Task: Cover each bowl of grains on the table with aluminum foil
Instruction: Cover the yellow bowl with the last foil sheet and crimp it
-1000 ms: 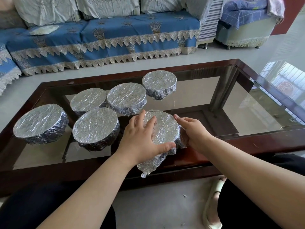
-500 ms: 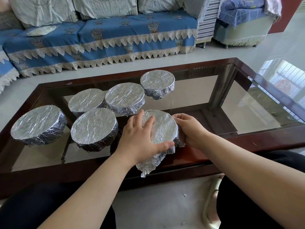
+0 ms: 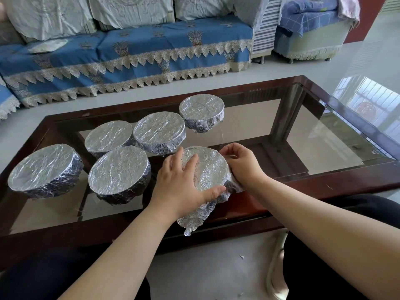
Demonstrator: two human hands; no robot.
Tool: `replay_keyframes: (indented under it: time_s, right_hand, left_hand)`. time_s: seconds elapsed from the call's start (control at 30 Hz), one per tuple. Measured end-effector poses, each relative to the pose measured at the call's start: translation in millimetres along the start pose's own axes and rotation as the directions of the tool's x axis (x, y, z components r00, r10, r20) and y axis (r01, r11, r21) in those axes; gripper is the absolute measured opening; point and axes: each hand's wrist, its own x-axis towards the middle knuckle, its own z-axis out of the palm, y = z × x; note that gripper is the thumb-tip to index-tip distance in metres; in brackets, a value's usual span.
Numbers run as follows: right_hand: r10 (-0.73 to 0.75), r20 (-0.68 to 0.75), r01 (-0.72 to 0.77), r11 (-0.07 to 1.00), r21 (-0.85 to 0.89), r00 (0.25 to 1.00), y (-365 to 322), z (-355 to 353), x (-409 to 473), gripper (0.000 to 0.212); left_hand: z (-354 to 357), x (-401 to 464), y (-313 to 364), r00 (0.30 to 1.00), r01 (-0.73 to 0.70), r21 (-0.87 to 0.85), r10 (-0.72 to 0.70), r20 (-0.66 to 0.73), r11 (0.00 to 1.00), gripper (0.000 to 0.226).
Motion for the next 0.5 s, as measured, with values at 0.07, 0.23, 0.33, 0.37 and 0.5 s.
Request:
replay_keyframes:
  time_s: [0.07, 0.23, 0.33, 0.37, 0.5]
  right_hand:
    - [-0.047, -0.024, 0.043, 0.991, -0.130, 0.999, -2, -2, -2, 0.026]
    - [-0.035, 0.000, 0.034, 0.978, -0.205, 0.999, -15, -6, -7, 0.037]
    - [-0.049, 0.026, 0.054, 0.967, -0.251, 0.998, -18, -7, -14, 0.021]
    - [-0.074, 0.027, 0.079, 0.961, -0.264, 0.997, -17, -6, -17, 0.018]
    - [-0.129, 0.033, 0.133, 0.956, -0.262, 0.991, -9, -3, -20, 0.017]
  left_hand:
    - [-1, -1, 3, 1.000, 0.020, -0.007, -0.020, -0.004, 1.000, 0.122]
    - [-1, -3, 12, 0.997, 0.081, -0.003, -0.081, -0.003, 0.997, 0.112]
    - [0, -3, 17, 0.994, 0.110, 0.024, -0.110, -0.012, 0.994, 0.113]
    - [1, -3, 19, 0.992, 0.124, 0.027, -0.124, -0.012, 0.992, 0.115]
    - [-2, -6, 21, 0.990, 0.135, 0.044, -0.137, 0.029, 0.990, 0.129]
